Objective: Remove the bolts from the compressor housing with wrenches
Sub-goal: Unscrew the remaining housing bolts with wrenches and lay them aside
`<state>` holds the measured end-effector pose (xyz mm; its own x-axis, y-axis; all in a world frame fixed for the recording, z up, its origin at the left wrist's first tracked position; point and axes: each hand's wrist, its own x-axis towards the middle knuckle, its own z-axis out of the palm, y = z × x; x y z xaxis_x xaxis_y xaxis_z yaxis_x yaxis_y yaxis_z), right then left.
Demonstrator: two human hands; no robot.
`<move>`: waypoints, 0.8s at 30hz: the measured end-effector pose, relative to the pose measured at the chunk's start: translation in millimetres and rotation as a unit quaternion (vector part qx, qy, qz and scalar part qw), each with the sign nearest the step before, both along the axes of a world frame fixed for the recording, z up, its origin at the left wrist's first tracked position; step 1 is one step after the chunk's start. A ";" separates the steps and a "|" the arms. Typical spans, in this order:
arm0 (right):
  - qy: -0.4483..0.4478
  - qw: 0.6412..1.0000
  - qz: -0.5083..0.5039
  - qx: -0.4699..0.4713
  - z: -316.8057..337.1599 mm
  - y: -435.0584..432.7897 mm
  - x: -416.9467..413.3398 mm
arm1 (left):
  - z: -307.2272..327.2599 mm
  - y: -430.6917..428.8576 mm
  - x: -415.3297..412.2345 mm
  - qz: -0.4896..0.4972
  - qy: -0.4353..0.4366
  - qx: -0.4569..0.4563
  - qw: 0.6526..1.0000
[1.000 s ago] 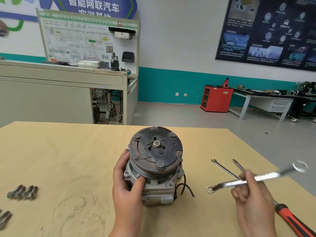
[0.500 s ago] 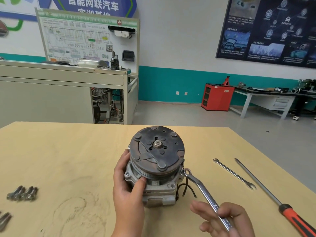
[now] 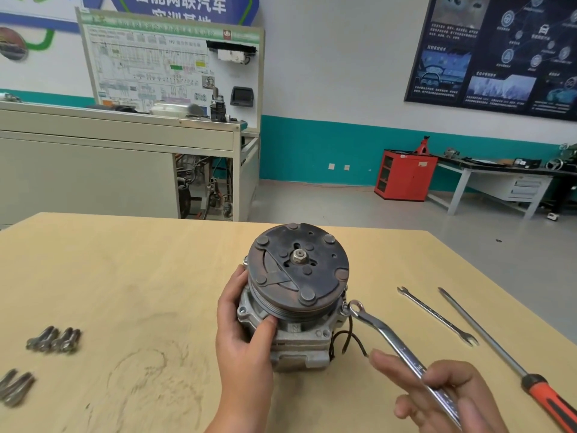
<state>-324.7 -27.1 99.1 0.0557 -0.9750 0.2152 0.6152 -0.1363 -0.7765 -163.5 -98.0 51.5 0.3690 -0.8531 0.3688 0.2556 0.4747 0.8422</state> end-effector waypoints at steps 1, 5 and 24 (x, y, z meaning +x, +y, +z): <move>0.013 0.999 0.009 -0.040 -3.4 0.9 0.1 | -0.7 -0.7 0.2 0.000 0.000 0.000 1.000; 0.116 0.988 -0.104 -0.018 -24.1 7.2 -14.3 | -1.9 -1.5 0.6 -0.001 0.000 -0.004 1.000; 0.222 0.956 -0.191 -0.029 16.2 -118.1 2.5 | 0.9 0.7 -0.8 0.025 -0.017 0.004 1.000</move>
